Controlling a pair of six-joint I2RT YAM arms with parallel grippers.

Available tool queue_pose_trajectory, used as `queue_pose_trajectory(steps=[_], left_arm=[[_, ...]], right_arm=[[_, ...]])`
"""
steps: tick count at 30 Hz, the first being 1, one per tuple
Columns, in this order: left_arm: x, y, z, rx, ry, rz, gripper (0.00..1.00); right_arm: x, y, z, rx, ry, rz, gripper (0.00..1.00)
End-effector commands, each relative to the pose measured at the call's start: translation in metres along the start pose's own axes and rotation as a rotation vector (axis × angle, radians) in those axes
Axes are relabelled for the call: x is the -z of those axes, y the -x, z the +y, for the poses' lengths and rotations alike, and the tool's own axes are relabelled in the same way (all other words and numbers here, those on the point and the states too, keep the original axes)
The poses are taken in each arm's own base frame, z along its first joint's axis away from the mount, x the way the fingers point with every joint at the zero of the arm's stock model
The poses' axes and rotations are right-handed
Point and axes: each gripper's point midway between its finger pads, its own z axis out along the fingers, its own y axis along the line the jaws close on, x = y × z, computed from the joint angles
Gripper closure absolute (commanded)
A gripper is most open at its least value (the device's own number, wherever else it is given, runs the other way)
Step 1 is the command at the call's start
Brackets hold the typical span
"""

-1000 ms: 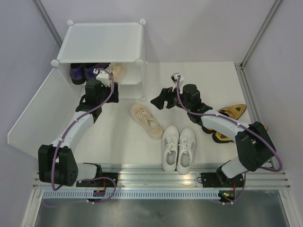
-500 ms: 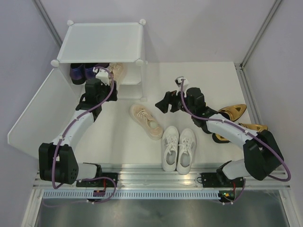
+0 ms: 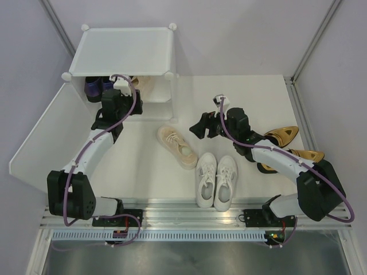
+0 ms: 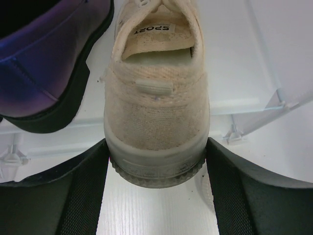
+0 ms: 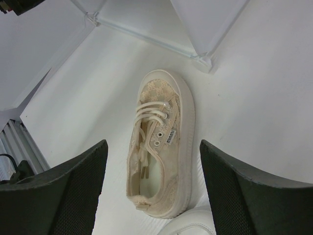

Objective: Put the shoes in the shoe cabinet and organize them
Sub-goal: Place the shoe in the shoe cabinet.

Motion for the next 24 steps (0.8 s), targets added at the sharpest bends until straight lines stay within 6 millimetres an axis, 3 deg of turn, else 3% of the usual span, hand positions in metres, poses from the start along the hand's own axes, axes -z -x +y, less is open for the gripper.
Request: queue_pose_trajectory(steps=[1,8,24], left_arm=[[-0.005,0.067,-0.013,0.058,-0.062,-0.201,0.98],[-0.023,0.07,-0.02,0.077,-0.094,-0.217,0.98],[-0.053,0.054,-0.01,0.088,-0.041,-0.285,0.98]], right_arm=[[0.004,0.004,0.008,0.001,0.029,-0.015,0.21],[0.004,0.002,0.006,0.002,0.022,-0.006,0.21],[0.0,-0.008,-0.001,-0.003,-0.002,0.032,0.21]])
